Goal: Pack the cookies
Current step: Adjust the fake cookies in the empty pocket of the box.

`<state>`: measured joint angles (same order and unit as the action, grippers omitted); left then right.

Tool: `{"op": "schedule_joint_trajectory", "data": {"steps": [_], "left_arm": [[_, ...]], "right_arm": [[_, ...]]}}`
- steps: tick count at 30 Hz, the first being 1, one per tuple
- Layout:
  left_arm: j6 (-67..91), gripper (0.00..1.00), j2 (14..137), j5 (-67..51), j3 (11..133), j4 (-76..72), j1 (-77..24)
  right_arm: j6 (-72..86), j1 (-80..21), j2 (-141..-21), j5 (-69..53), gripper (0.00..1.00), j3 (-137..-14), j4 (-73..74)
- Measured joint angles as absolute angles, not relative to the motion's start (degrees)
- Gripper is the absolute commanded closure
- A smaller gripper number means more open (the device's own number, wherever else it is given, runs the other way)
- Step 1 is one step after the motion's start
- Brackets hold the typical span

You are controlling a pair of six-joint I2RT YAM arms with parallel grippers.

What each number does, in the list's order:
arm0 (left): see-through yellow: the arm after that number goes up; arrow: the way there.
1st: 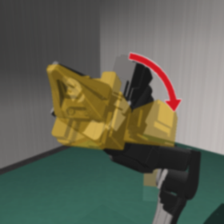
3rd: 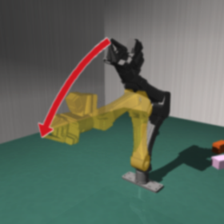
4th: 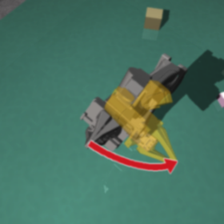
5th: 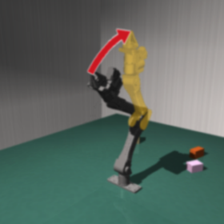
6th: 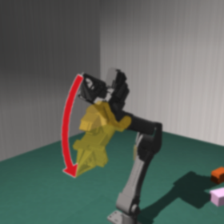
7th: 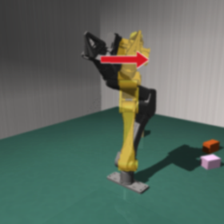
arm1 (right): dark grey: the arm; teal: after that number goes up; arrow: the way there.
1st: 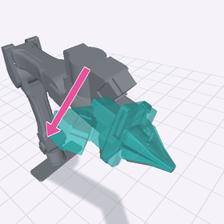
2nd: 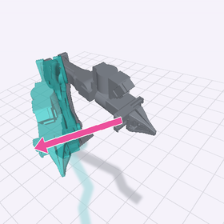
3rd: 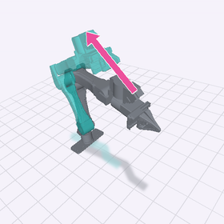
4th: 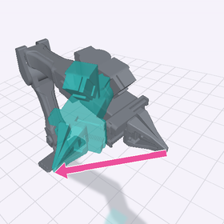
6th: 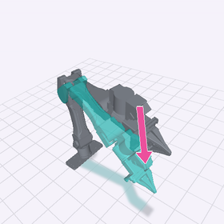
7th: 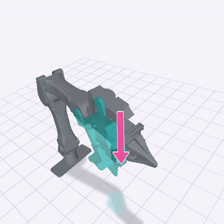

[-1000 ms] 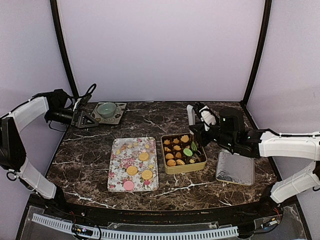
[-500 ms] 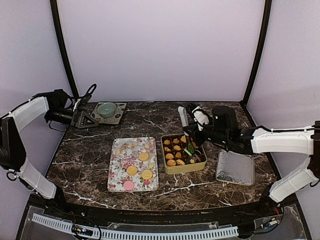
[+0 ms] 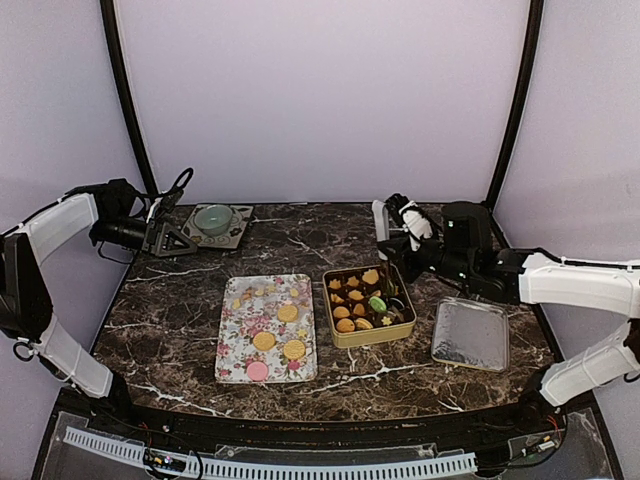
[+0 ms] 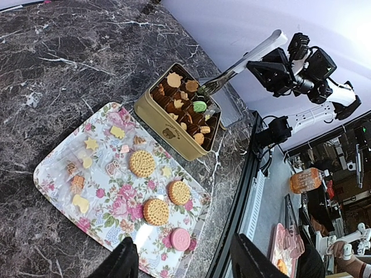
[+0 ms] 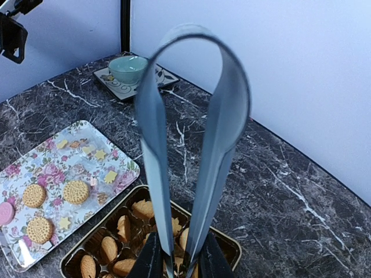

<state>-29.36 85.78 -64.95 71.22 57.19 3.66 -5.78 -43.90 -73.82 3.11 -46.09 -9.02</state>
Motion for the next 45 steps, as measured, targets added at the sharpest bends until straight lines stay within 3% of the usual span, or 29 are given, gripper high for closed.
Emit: {"op": "schedule_joint_trajectory", "data": {"steps": [11,40,43,45], "left_arm": [[-29.4,0.44,85.8,-65.1,71.2,57.6,3.7],[-29.6,0.44,86.2,-65.4,71.2,57.6,3.7],[-29.6,0.42,86.2,-65.3,71.2,57.6,3.7],[-29.6,0.33,86.3,-65.0,71.2,57.6,3.7]], "right_arm": [[-4.4,-43.7,-67.3,2.3,0.95,-46.1,-10.2],[0.3,-43.7,-72.5,0.3,0.99,-42.3,-12.2],[0.1,-43.7,-71.5,1.8,0.98,-42.4,-11.9],[0.1,-43.7,-70.1,2.9,0.98,-42.9,-11.5]]}}
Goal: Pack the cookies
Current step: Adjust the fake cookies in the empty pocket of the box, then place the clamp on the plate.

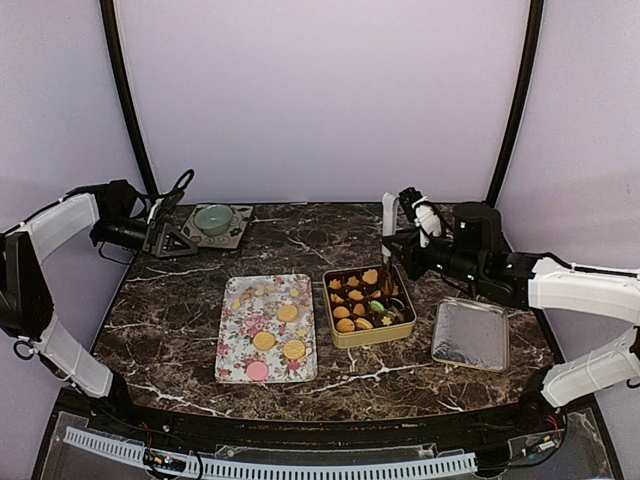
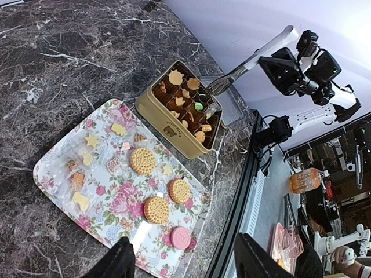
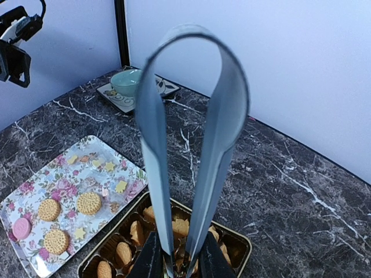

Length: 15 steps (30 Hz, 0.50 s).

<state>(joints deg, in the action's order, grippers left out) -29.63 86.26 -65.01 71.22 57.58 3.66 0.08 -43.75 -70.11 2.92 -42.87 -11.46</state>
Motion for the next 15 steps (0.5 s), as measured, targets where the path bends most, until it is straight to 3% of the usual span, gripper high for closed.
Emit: {"op": "schedule_joint_trajectory", "data": {"steps": [2,9,15], "left_arm": [[-29.4,0.25,86.5,-64.2,71.2,57.5,3.7],[-28.0,0.16,86.8,-59.8,71.2,56.2,3.7],[-27.0,0.14,86.8,-56.6,71.2,54.5,5.3]], "right_arm": [[0.3,-43.7,-69.5,3.2,0.98,-44.8,-11.0],[5.3,-46.6,-72.7,3.9,0.95,-54.3,-12.2],[16.3,-53.3,-87.7,2.9,0.94,-71.1,-10.3]]}}
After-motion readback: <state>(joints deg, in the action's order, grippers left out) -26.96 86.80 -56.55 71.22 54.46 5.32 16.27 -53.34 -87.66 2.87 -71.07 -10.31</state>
